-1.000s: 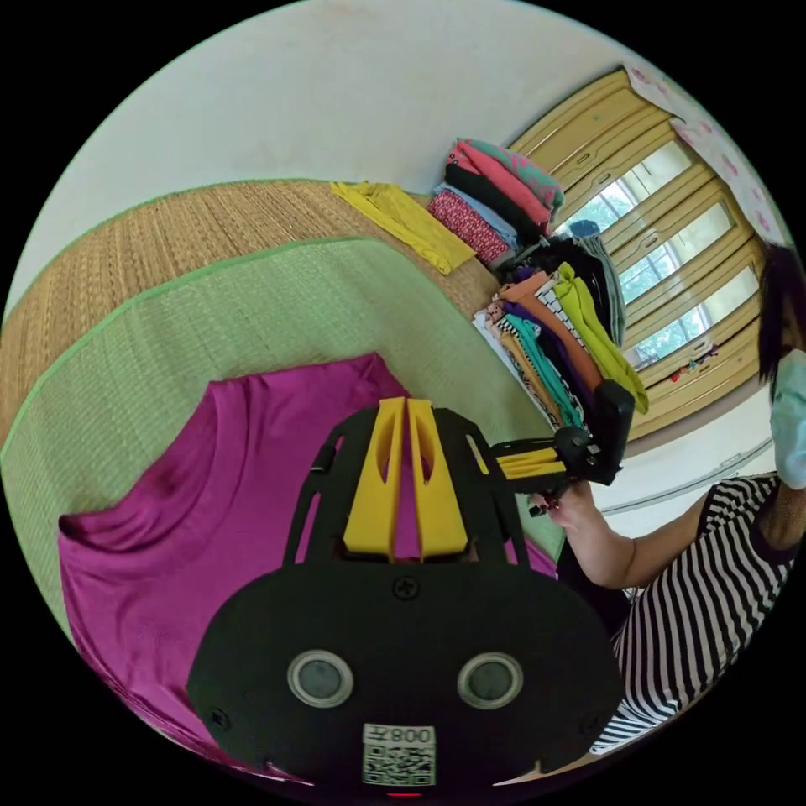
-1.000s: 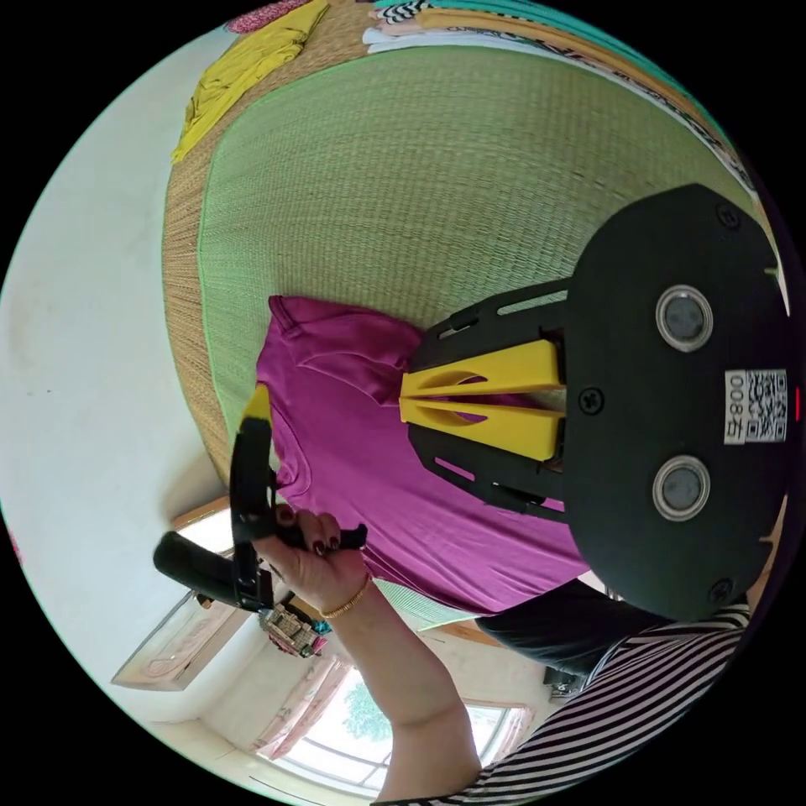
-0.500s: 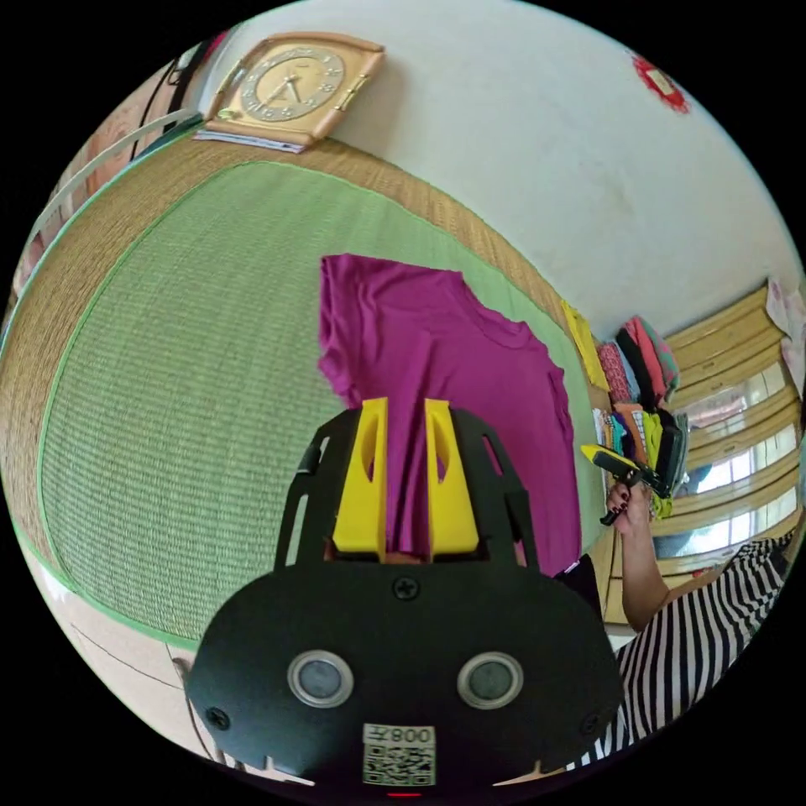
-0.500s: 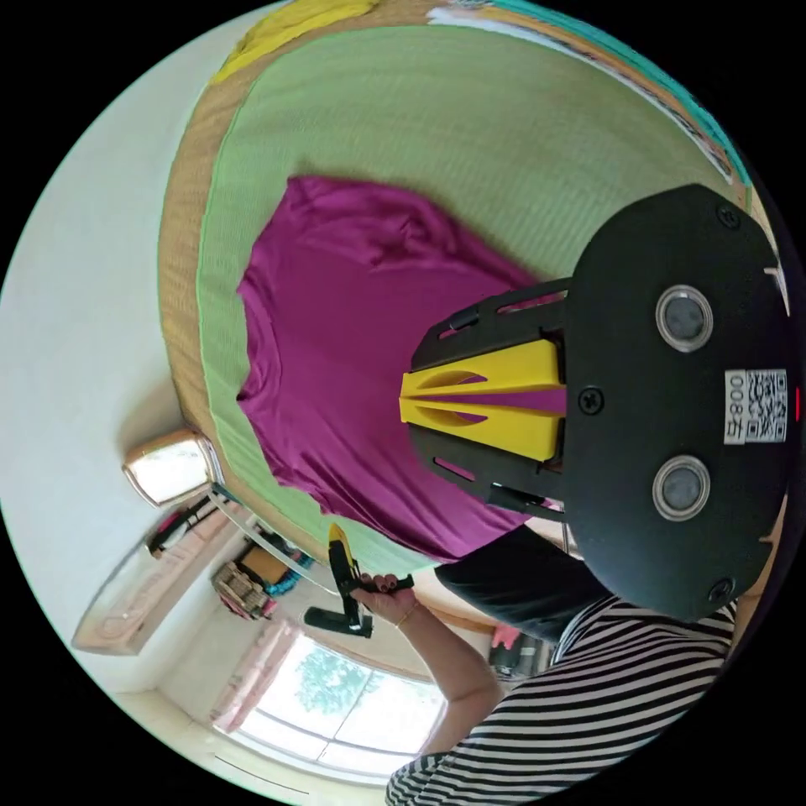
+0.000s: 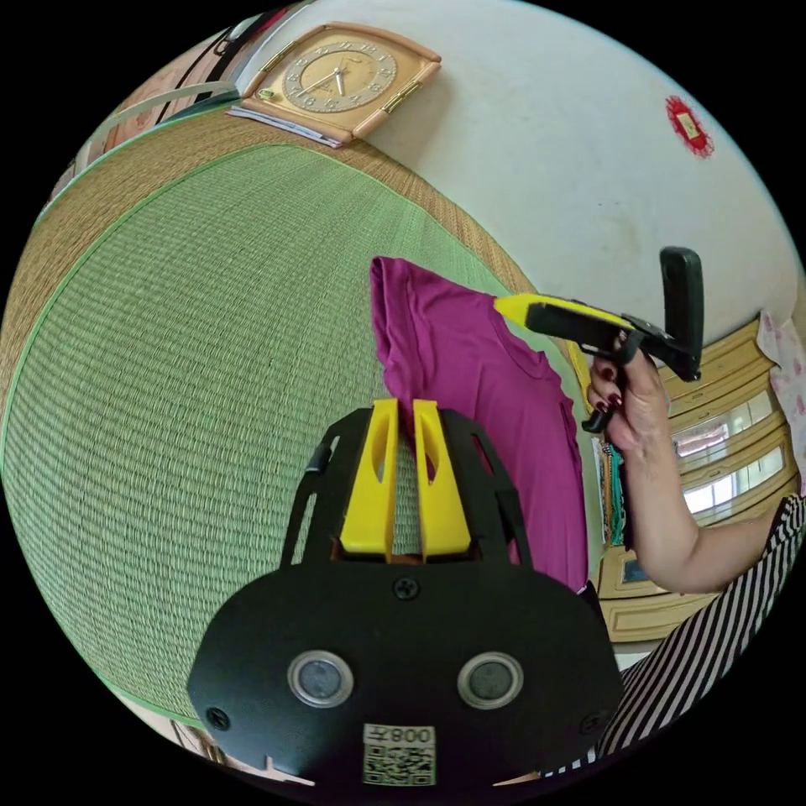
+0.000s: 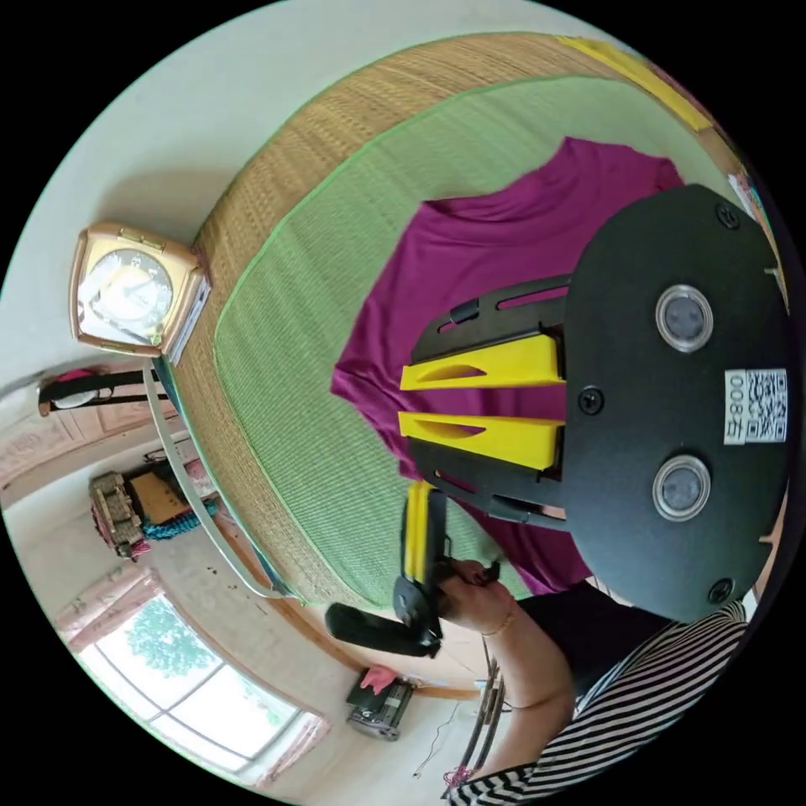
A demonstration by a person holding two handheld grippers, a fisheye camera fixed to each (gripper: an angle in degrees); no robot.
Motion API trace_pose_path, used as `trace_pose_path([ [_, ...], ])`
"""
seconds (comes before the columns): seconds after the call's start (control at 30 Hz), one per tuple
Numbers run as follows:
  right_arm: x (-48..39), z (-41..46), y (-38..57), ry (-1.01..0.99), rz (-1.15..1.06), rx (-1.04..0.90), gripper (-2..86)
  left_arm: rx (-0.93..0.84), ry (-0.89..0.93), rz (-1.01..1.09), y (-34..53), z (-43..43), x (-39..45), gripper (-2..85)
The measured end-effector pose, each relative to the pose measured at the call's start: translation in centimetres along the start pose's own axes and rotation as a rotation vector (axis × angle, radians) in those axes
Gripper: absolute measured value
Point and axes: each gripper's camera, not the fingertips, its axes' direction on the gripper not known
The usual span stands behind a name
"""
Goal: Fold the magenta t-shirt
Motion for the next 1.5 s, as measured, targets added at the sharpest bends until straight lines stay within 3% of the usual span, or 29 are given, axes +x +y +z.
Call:
trace_pose_path([
  [0.23,-1.7,7.3,-11.5,0.120,-0.102,-0.112,7.2,-0.002,0.144,-0.025,0.6,-2.3,-4.8,2.9],
  [0.57,-2.7,12.2,-16.4,0.203,-0.151,-0.215,1.2,0.000,0.163,0.039,1.1,-5.3,-7.3,2.7],
  [0.77,-0.7,8.4,-16.6,0.091,-0.137,-0.119,0.6,0.000,0.141,0.197,1.0,-6.7,-5.9,2.7],
  [1.2,8.8,7.1,-10.6,-0.107,0.109,-0.104,0.4,-0.252,0.119,0.359,0.1,-3.4,-3.2,4.4],
  [1.5,8.2,4.3,-9.8,-0.198,0.077,0.044,0.2,-0.168,0.197,0.358,-0.8,-4.3,-3.0,4.2],
])
